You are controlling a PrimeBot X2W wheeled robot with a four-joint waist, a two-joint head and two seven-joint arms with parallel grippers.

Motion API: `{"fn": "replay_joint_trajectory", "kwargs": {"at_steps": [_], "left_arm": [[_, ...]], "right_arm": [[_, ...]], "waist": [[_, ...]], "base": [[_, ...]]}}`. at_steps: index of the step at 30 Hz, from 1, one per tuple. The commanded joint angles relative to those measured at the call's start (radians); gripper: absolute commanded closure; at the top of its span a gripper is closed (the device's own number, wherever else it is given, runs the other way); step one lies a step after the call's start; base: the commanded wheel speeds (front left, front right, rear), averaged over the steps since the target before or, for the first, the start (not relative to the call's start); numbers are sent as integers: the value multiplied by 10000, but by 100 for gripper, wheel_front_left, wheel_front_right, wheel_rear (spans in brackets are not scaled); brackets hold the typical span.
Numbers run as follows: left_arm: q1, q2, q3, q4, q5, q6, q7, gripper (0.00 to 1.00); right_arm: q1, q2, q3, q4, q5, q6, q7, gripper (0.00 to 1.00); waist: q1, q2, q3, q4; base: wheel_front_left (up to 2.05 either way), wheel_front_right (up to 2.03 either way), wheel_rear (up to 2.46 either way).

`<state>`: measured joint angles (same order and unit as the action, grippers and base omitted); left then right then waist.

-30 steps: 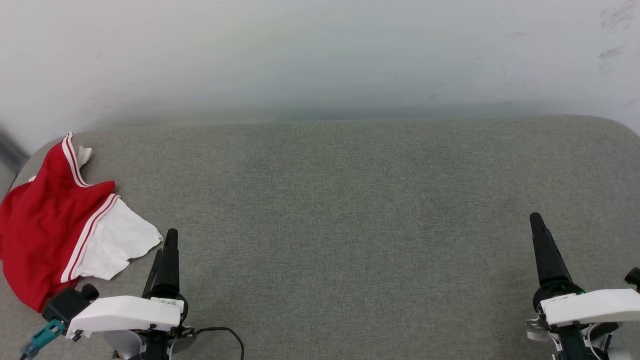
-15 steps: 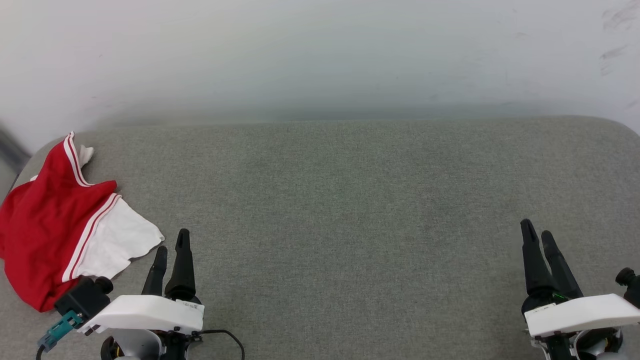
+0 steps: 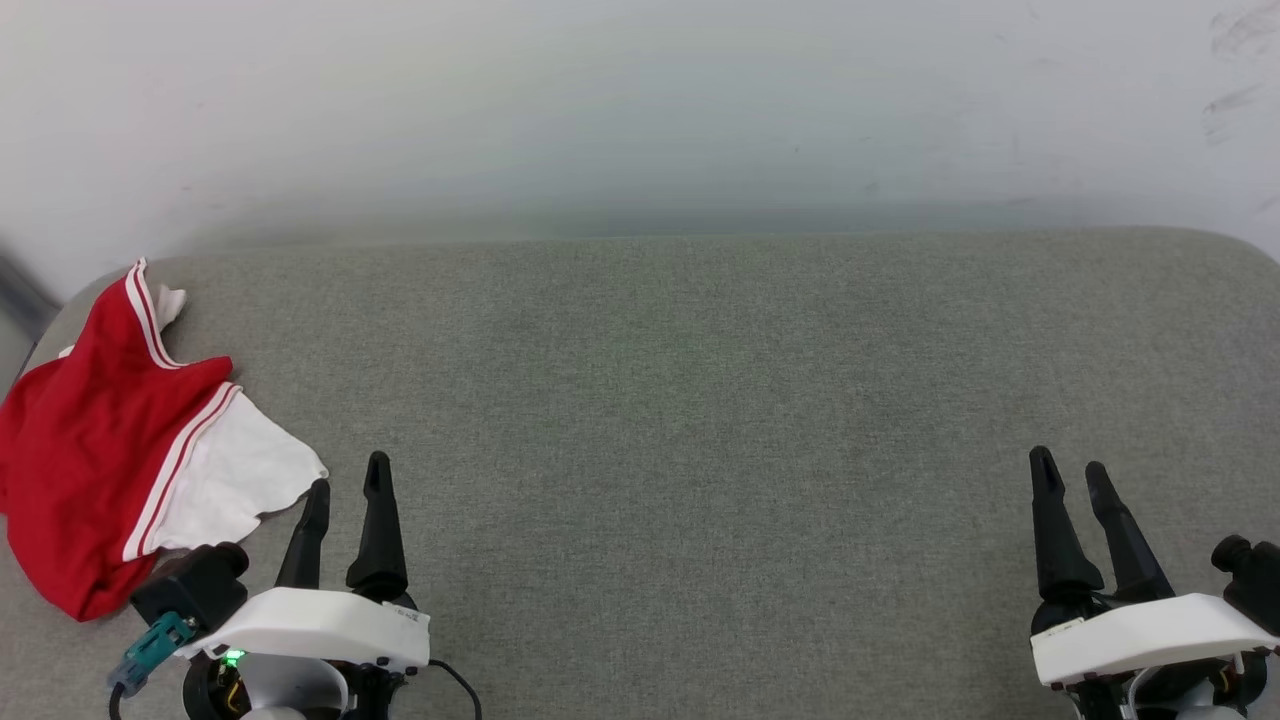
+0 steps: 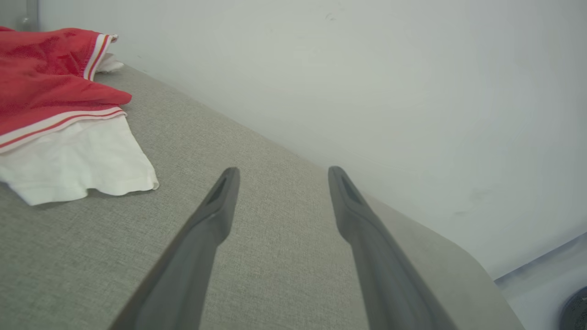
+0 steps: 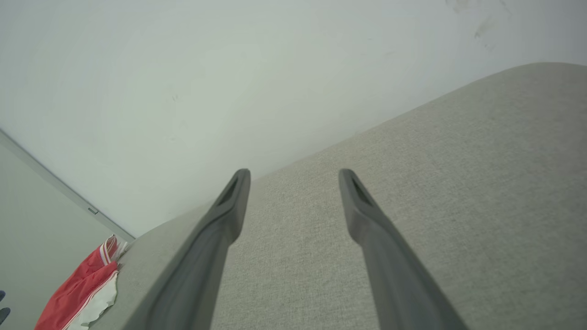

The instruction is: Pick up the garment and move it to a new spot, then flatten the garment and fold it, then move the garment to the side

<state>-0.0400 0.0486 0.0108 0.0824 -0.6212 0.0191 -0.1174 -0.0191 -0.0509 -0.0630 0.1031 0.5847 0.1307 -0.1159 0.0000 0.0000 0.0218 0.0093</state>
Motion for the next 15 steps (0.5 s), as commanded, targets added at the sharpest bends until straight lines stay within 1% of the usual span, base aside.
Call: {"fn": "replay_joint_trajectory", "kwargs": {"at_steps": [1,15], "left_arm": [[-14,64,-37,-180,384,65,-108,0],[27,169,-363,-385,1876,240,-458,0]], "right_arm": [[-38,2,17,-142,-363,0,-116,0],[10,5,37,-373,-1814,0,-467,0]], "waist": [[0,0,10,-1],[0,0,59,1]], "base": [[0,0,0],[0,0,0]]}}
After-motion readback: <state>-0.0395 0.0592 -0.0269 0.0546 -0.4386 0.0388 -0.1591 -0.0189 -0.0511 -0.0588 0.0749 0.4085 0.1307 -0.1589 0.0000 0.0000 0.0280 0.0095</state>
